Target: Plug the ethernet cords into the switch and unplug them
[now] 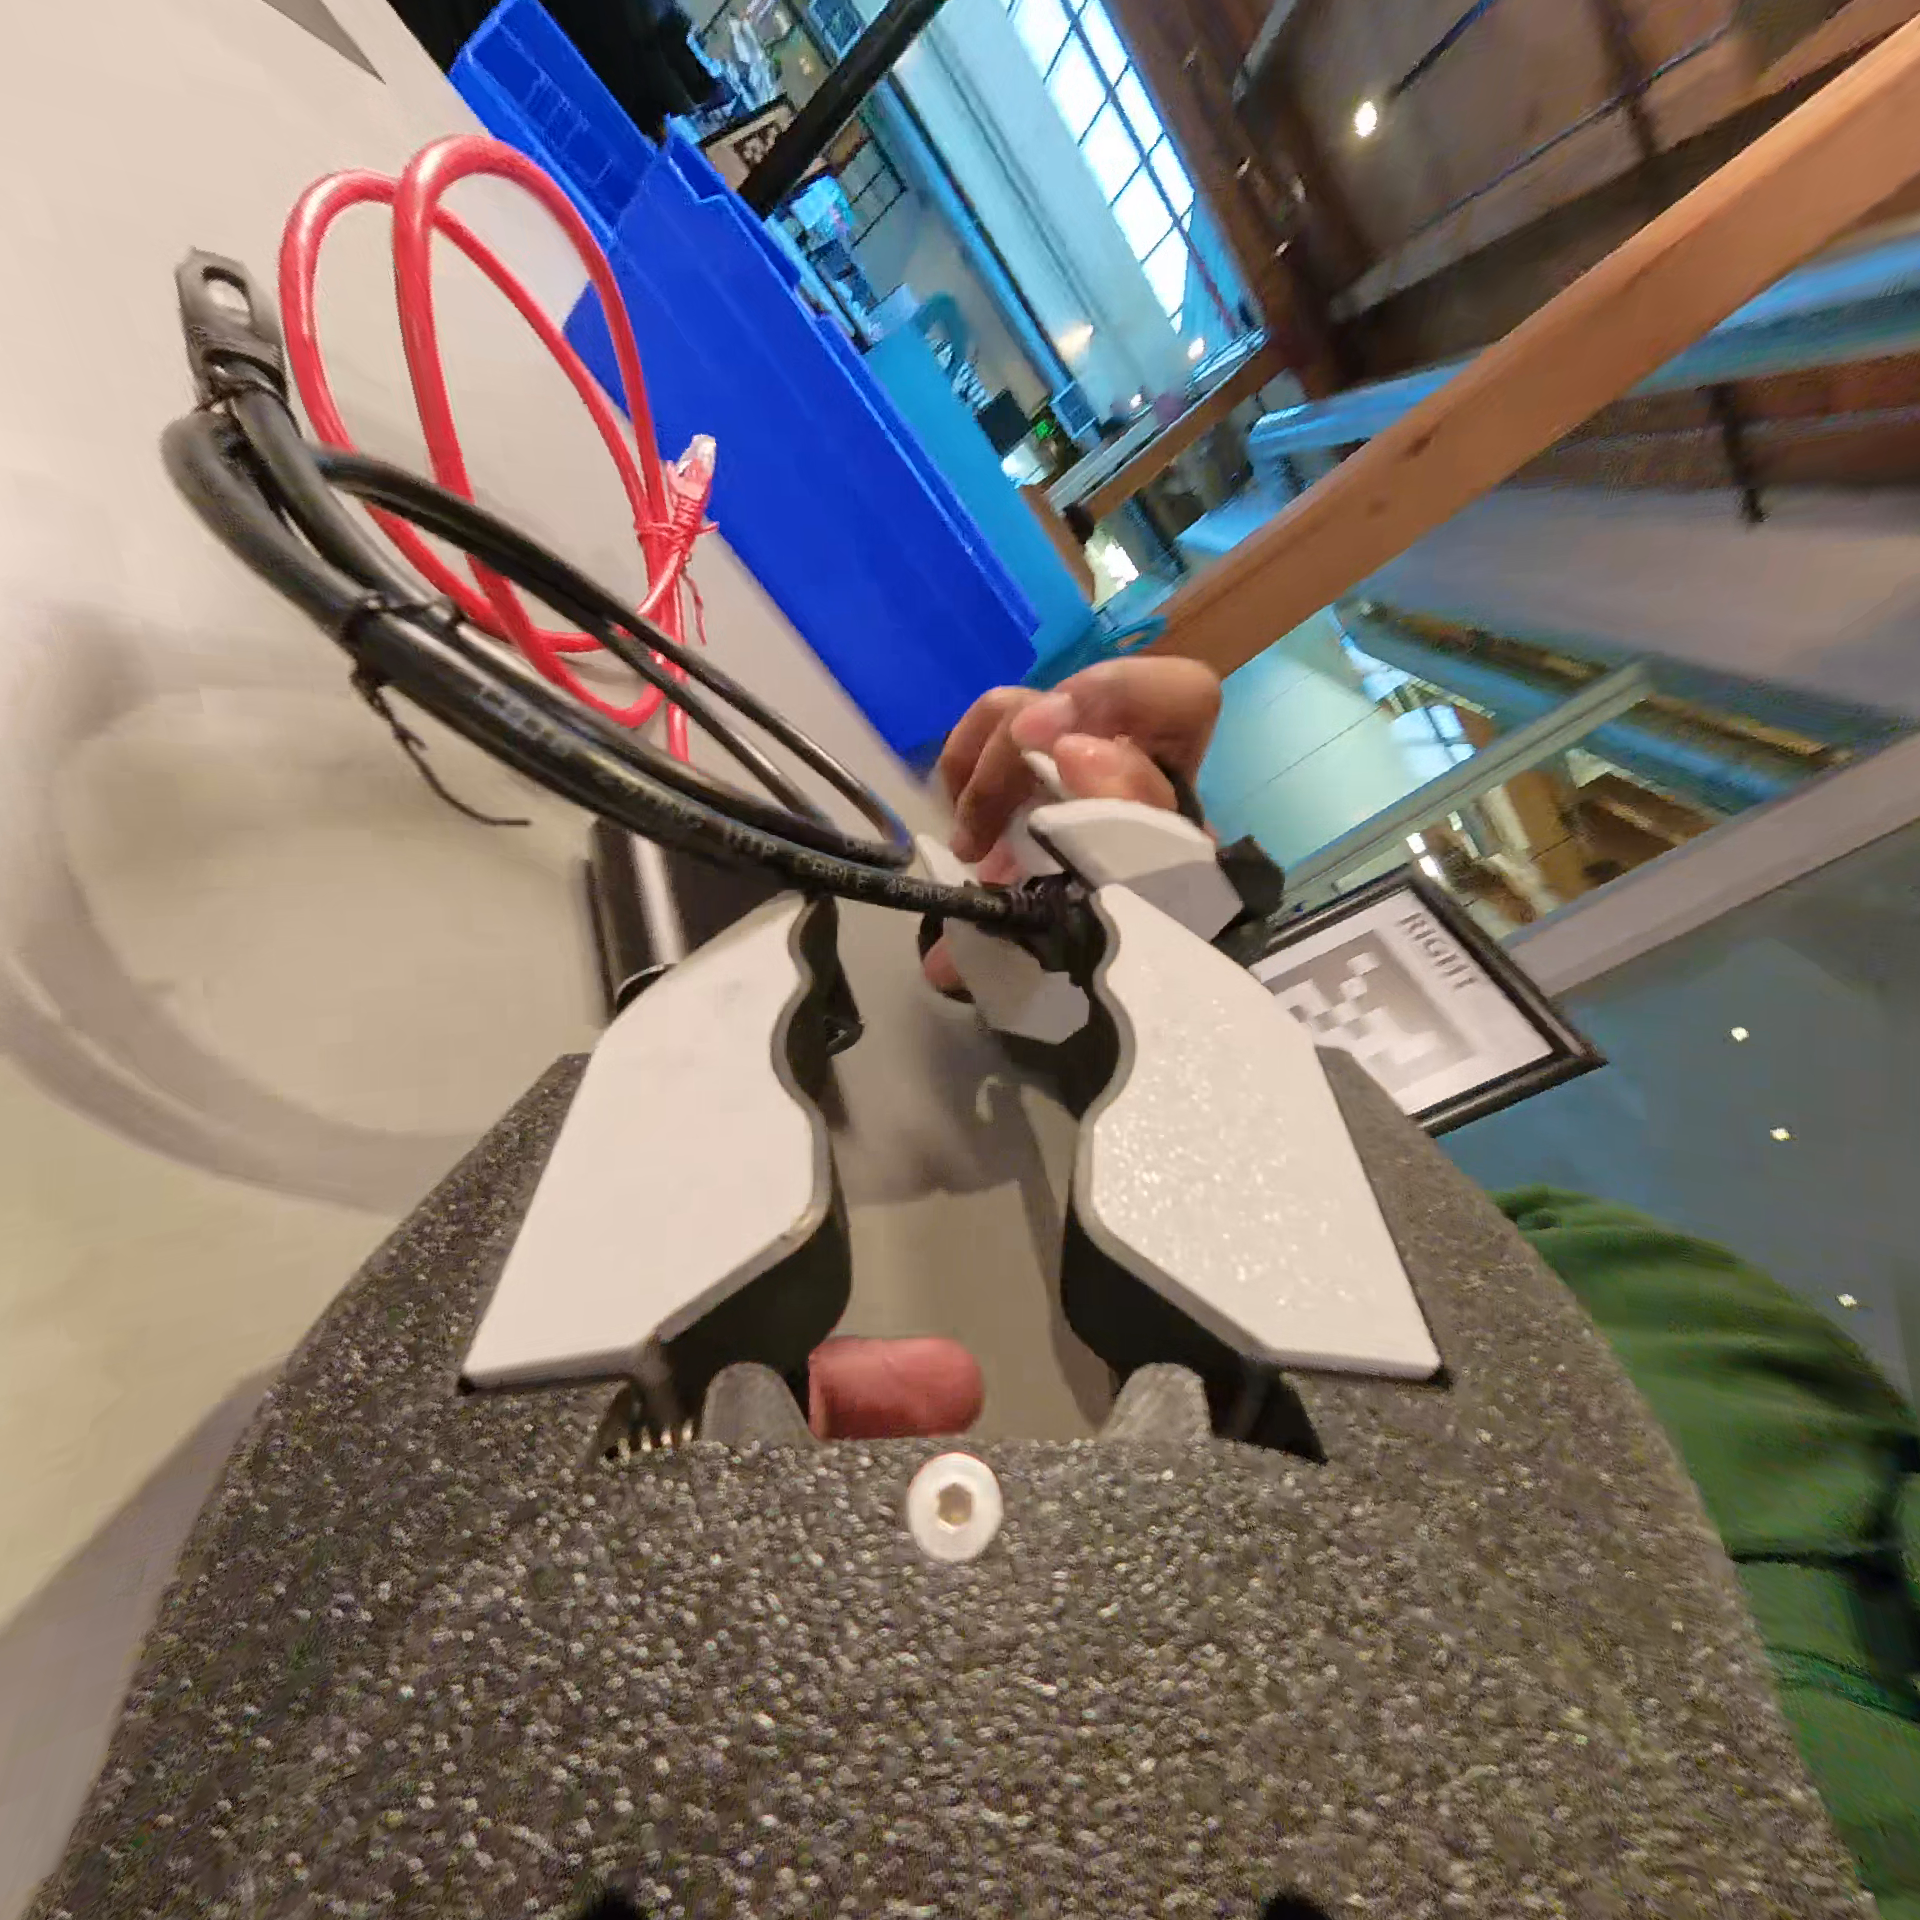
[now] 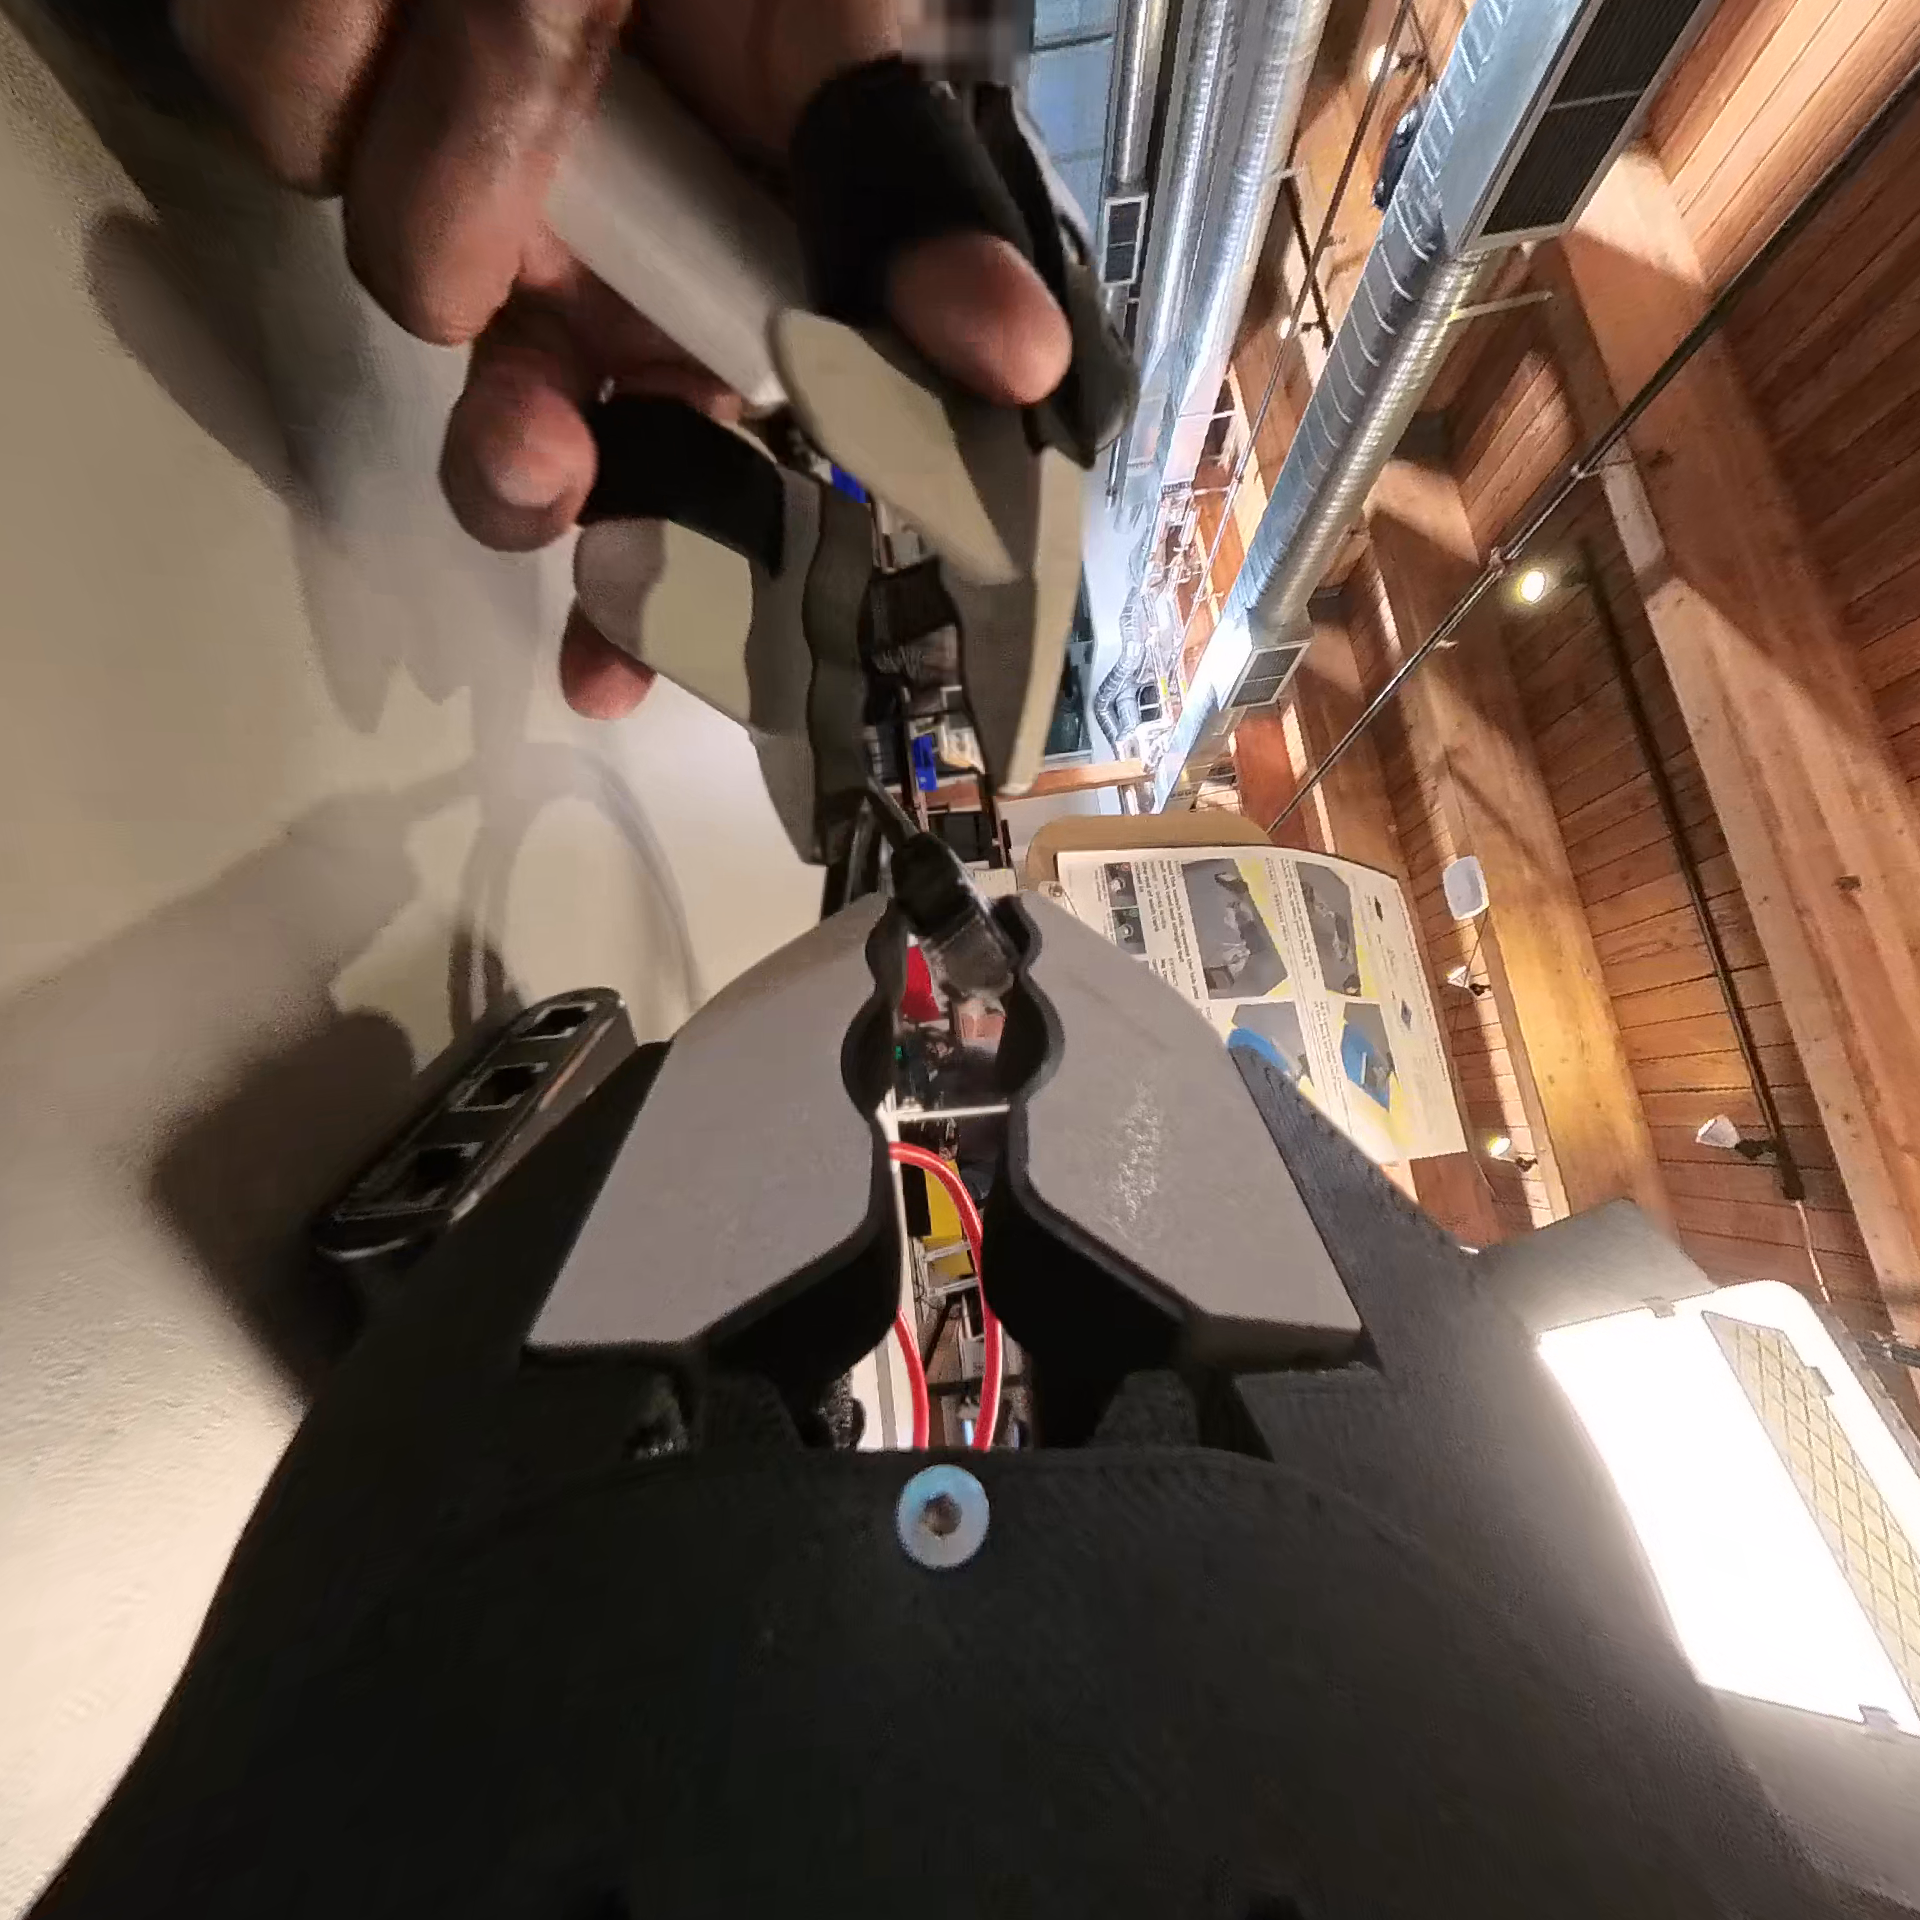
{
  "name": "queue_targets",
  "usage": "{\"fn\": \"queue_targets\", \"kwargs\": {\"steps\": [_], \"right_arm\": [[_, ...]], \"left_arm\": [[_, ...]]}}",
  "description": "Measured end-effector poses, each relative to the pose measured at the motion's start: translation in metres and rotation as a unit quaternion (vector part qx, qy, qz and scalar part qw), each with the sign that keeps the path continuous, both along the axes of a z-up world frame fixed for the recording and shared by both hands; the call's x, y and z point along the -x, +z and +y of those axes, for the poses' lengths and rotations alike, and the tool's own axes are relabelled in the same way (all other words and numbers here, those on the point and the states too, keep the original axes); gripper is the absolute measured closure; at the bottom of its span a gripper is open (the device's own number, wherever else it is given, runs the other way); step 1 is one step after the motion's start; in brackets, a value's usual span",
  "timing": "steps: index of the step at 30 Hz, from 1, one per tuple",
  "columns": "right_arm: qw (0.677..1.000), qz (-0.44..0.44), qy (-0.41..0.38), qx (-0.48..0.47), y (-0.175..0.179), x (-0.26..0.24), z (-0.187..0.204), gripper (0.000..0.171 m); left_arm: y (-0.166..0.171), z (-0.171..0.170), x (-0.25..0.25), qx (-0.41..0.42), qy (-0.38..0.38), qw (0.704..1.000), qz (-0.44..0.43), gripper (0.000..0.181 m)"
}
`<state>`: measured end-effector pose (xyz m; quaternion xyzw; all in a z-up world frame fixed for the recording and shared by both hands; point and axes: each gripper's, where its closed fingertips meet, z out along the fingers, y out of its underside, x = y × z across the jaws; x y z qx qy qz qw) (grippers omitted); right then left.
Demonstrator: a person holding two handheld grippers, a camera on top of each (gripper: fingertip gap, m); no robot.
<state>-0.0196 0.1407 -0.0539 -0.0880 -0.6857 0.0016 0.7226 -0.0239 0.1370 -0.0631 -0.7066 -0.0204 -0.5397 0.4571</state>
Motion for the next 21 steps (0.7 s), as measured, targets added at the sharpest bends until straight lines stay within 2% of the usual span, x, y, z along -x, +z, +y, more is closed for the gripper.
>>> {"fn": "queue_targets", "kwargs": {"steps": [9,15,17,21], "right_arm": [[1.0,0.007,0.013,-0.01,0.001,-0.001,-0.006,0.159],[1.0,0.01,0.007,-0.008,0.002,-0.001,-0.004,0.16],[1.0,0.007,-0.004,0.007,0.0,0.0,0.0,0.159],[0.998,-0.01,-0.008,0.064,-0.004,0.001,0.006,0.146]], "left_arm": [[-0.005,0.006,-0.013,0.04,-0.004,0.998,-0.049,0.139],[0.006,0.004,-0.012,-0.012,0.01,0.999,-0.029,0.161],[0.013,0.005,-0.005,-0.043,0.032,0.998,-0.021,0.17],[0.023,0.008,0.019,-0.096,0.106,0.989,0.021,0.175]]}}
